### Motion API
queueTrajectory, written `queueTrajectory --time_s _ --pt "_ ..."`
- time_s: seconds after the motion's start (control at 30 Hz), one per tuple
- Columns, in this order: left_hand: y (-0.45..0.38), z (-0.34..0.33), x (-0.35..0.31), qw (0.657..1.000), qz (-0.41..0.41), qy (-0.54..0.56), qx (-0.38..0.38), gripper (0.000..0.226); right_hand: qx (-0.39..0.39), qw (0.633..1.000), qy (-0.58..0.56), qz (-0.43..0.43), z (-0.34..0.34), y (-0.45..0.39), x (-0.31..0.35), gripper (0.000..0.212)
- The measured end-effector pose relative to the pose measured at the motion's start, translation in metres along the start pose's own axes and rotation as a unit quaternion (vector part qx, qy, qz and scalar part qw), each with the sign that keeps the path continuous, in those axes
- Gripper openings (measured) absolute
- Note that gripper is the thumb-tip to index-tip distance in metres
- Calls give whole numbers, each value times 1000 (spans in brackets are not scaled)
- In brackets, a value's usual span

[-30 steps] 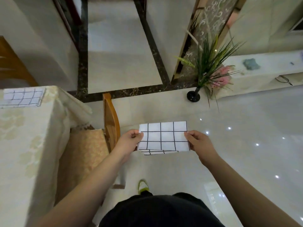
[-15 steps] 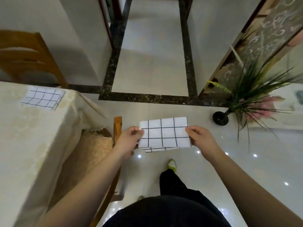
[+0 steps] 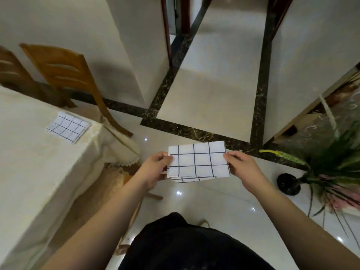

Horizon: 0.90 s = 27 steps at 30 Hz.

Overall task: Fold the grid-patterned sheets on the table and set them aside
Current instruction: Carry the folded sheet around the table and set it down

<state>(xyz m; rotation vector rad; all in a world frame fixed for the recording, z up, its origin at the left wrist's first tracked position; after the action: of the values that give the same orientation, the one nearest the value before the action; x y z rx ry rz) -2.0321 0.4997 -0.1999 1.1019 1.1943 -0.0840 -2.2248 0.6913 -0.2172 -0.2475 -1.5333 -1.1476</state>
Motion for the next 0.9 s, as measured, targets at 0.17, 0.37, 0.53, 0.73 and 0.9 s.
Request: queueTrajectory --time_s 0.17,0.37,0.53,0.73,0.9 --pt "-34 6 -20 998 4 55 -8 11 39 999 -20 -22 -11 -49 28 9" --pt "-93 36 -41 995 -2 94 -19 17 75 997 8 -25 -44 -106 67 13" --pt "-134 62 -65 989 -7 147 -31 10 100 992 61 -35 -75 -151 105 12" --pt "-167 107 -94 982 -30 170 -77 6 127 989 72 -16 -130 -192 146 5" --pt "-177 144 -110 972 -61 180 -135 7 165 982 96 -17 -182 -222 171 3"
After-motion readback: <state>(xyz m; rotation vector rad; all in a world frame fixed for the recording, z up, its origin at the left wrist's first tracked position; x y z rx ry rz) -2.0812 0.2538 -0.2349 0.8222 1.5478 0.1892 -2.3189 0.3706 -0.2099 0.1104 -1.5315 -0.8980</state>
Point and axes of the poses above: each hand's wrist, its own y-axis away from the middle knuckle, its own z-axis out of the back of the hand, x = y × z, the point moved 1 cm from there along -y, towards the middle knuckle, and after that the axes turned 4 degrees about y, right-handed, at the moved point
